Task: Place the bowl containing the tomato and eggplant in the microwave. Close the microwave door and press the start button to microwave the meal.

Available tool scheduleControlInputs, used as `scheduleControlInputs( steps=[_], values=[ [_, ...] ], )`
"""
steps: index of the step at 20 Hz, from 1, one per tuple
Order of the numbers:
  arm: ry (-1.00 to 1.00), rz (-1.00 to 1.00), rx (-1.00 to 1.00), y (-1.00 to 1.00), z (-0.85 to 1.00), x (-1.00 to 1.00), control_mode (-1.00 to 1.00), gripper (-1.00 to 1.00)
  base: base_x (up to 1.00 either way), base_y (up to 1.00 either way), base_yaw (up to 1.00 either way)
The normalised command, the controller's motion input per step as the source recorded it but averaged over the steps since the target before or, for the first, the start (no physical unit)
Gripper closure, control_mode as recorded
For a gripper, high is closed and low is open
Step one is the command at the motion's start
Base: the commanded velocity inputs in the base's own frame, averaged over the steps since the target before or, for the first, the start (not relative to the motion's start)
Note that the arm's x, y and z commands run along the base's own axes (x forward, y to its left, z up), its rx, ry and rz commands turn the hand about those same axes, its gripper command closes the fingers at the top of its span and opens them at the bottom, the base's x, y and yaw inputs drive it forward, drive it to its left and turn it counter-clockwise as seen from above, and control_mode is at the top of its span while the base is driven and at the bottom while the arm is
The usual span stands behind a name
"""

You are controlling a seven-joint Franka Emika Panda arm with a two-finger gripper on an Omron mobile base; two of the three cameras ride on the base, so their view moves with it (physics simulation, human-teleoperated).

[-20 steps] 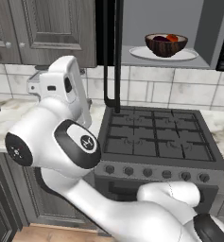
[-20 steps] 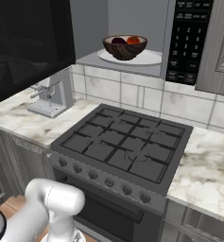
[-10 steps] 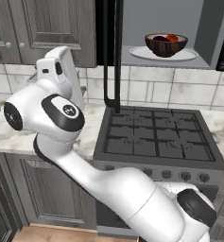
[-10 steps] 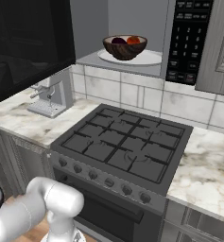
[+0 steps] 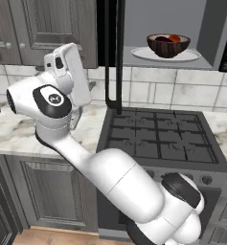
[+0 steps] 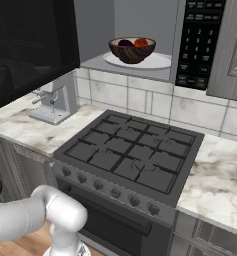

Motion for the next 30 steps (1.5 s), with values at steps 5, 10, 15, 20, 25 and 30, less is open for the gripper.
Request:
scheduleControlInputs(
  steps=[5, 10, 15, 20, 25, 30],
  values=[
    [0.00, -0.34, -0.01, -0.73, 0.01, -0.07, -1.00, -1.00, 0.00, 0.00, 0.00],
    [-0.06, -0.30, 0.00, -1.00, 0.07, -0.59, -1.00, -1.00, 0.00, 0.00, 0.00],
    [-0.15, -0.24, 0.01, -1.00, 0.15, -0.69, -1.00, -1.00, 0.00, 0.00, 0.00],
    [-0.18, -0.20, 0.05, -1.00, 0.02, -0.72, -1.00, -1.00, 0.00, 0.00, 0.00],
    [-0.14, -0.10, 0.09, -1.00, 0.00, -0.32, -1.00, -1.00, 0.00, 0.00, 0.00],
    [-0.07, -0.01, 0.10, -0.99, 0.00, 0.01, -1.00, -1.00, 0.00, 0.00, 0.00]
  ],
)
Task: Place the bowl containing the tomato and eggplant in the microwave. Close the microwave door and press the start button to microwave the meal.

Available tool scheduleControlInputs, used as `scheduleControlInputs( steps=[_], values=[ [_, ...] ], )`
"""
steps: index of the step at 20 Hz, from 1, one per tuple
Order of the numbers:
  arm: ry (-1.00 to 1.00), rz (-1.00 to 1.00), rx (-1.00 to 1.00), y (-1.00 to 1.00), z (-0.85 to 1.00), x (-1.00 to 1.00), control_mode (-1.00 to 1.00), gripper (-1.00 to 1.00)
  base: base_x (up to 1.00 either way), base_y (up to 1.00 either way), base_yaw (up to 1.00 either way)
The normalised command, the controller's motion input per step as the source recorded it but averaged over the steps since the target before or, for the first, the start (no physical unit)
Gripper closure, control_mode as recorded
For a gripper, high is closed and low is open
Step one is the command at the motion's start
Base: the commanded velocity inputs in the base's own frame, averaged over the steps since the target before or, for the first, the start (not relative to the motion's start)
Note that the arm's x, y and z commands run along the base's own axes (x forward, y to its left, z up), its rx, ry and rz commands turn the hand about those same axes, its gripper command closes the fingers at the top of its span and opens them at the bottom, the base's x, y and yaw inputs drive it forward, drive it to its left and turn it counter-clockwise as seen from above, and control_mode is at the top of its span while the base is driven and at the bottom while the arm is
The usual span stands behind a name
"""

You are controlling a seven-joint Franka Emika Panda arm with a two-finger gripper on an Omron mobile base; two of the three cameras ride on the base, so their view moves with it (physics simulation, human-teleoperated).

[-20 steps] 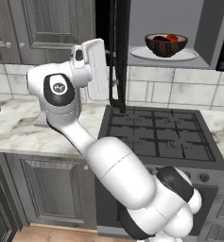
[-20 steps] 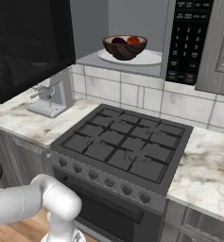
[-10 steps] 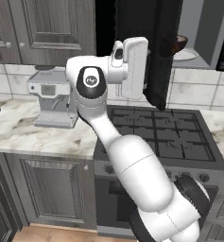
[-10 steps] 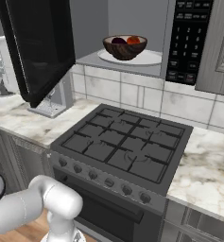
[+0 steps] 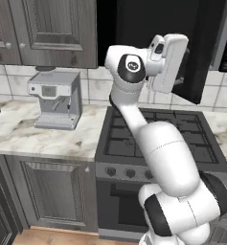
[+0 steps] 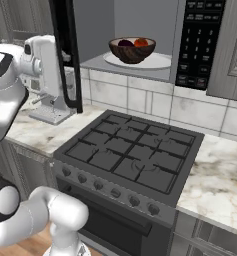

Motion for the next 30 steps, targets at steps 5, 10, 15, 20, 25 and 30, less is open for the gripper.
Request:
scheduleControlInputs(
  steps=[5, 10, 15, 20, 25, 30],
  values=[
    [0.00, 0.06, 0.03, -0.53, 0.00, 0.59, -1.00, -1.00, 0.00, 0.00, 0.00],
    [-0.07, 0.18, 0.00, -0.20, -0.03, 0.74, -1.00, -1.00, 0.00, 0.00, 0.00],
    [-0.11, 0.23, 0.02, -0.19, -0.01, 0.81, -1.00, -1.00, 0.00, 0.00, 0.00],
    [-0.13, 0.25, 0.07, -0.36, 0.00, 0.77, -1.00, -1.00, 0.00, 0.00, 0.00],
    [-0.10, 0.25, 0.10, -0.41, -0.03, 0.81, -1.00, -1.00, 0.00, 0.00, 0.00],
    [-0.06, 0.25, 0.07, -0.32, -0.12, 0.89, -1.00, -1.00, 0.00, 0.00, 0.00]
  ],
)
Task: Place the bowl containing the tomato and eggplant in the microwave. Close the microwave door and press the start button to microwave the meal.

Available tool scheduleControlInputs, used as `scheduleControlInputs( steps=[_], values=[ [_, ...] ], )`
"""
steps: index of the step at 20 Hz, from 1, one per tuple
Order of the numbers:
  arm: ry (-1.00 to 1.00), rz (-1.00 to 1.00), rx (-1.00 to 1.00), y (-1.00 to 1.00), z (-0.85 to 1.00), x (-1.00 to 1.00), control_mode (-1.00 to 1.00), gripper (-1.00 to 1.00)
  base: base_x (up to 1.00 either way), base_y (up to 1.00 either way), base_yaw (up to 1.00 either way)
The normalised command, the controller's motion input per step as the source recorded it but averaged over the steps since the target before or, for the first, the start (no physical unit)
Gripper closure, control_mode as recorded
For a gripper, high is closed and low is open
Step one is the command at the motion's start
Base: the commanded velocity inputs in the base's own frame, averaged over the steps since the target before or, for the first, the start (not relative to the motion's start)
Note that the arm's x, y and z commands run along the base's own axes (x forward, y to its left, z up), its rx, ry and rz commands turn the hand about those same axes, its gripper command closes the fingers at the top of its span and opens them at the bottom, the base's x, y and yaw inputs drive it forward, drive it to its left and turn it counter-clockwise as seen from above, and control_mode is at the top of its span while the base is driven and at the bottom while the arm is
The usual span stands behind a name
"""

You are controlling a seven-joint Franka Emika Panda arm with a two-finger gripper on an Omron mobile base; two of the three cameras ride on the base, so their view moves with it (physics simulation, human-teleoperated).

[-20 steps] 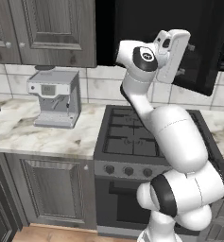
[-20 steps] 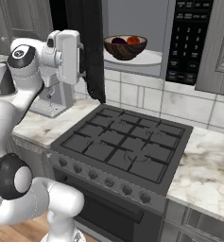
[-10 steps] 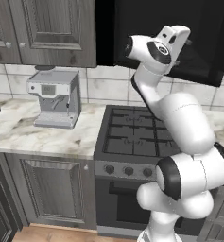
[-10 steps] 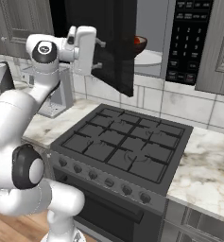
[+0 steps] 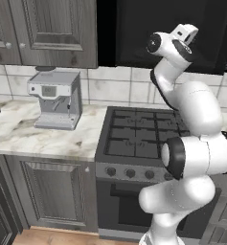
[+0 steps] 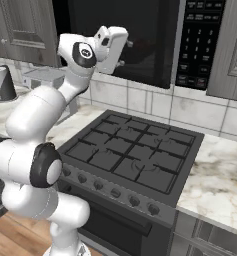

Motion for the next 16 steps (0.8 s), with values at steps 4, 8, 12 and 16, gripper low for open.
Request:
scheduleControlInputs(
  steps=[4, 8, 12, 16],
  values=[
    [-0.01, 0.23, 0.02, -0.15, -0.08, 0.98, -1.00, -1.00, 0.00, 0.00, 0.00],
    [-0.01, 0.25, 0.03, -0.12, 0.00, 0.95, -1.00, -1.00, 0.00, 0.00, 0.00],
    [-0.06, 0.29, 0.01, -0.03, 0.00, 0.68, -1.00, -1.00, 0.00, 0.00, 0.00],
    [-0.11, 0.30, -0.01, 0.03, -0.02, -0.18, -1.00, -1.00, 0.00, 0.00, 0.00]
  ],
)
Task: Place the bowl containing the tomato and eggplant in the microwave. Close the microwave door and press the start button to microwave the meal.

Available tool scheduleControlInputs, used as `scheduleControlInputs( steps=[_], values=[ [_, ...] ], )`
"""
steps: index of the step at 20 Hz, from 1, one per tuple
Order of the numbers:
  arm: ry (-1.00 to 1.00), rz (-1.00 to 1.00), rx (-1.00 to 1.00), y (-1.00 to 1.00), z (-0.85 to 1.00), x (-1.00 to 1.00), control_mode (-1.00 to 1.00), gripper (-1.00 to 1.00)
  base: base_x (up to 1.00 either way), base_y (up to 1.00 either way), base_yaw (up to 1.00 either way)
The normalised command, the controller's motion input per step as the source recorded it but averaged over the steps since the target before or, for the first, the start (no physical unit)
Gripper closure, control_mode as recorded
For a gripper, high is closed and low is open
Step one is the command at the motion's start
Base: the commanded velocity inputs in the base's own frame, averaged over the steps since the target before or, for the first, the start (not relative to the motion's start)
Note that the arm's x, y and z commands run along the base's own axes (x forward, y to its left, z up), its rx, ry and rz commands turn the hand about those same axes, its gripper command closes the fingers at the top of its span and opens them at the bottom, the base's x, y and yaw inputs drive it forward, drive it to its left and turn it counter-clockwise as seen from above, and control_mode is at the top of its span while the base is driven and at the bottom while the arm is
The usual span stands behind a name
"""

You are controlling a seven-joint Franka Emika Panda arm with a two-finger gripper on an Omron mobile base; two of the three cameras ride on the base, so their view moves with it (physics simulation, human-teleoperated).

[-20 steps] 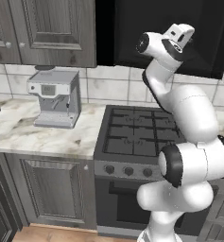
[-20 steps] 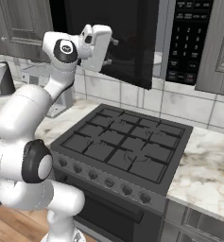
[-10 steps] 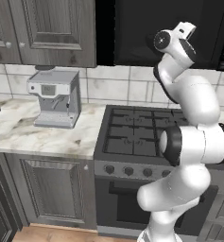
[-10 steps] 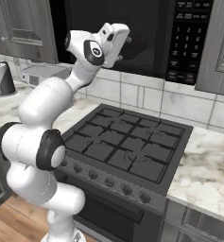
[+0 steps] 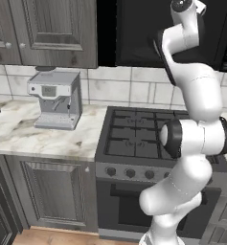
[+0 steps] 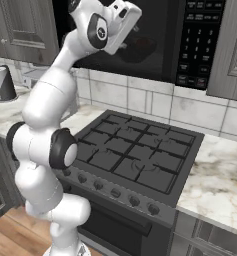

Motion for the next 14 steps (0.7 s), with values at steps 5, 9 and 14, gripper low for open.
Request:
scheduleControlInputs(
  steps=[5, 9, 14],
  values=[
    [-0.36, 0.24, -0.15, 0.55, -0.44, -1.00, -1.00, -1.00, 0.00, 0.00, 0.00],
    [-0.52, 0.17, -0.18, 0.67, -0.93, -1.00, -1.00, -1.00, 0.00, 0.00, 0.00],
    [-0.40, 0.06, -0.03, 0.33, -0.39, -0.73, -1.00, -1.00, 0.00, 0.00, 0.00]
  ],
)
